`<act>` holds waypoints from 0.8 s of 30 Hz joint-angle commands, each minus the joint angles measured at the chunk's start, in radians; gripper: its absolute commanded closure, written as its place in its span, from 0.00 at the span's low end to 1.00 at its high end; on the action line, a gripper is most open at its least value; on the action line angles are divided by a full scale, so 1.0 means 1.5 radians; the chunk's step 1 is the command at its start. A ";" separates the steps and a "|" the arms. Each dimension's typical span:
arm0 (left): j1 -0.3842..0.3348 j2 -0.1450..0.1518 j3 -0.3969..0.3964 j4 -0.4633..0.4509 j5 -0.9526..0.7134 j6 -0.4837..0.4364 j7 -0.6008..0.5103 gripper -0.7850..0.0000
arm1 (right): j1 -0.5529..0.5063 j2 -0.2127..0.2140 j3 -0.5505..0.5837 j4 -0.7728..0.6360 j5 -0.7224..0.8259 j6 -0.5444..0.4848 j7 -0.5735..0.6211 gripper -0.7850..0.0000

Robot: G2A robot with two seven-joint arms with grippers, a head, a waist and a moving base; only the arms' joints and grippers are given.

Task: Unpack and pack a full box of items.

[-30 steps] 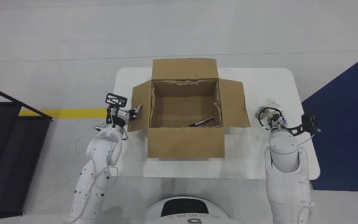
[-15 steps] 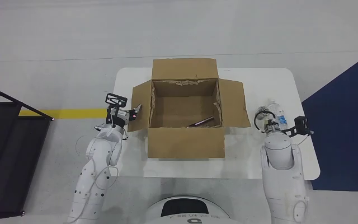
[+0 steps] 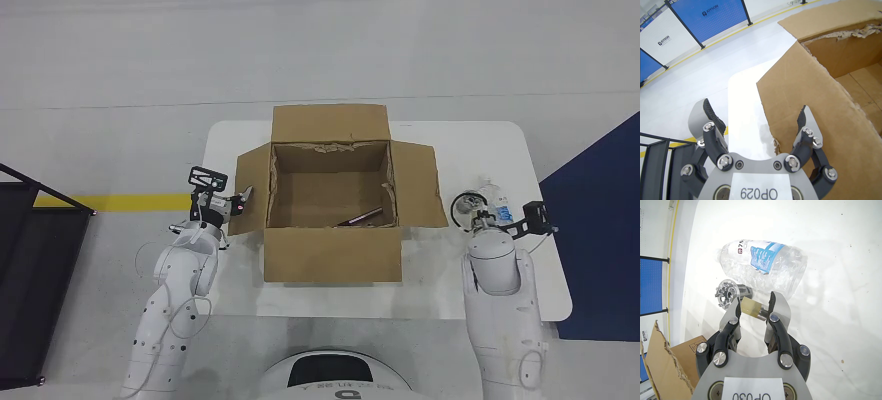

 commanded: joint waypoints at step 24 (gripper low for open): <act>0.000 0.000 0.000 0.000 0.000 0.000 0.000 0.00 | -0.066 0.000 -0.002 -0.131 0.031 -0.034 0.011 0.55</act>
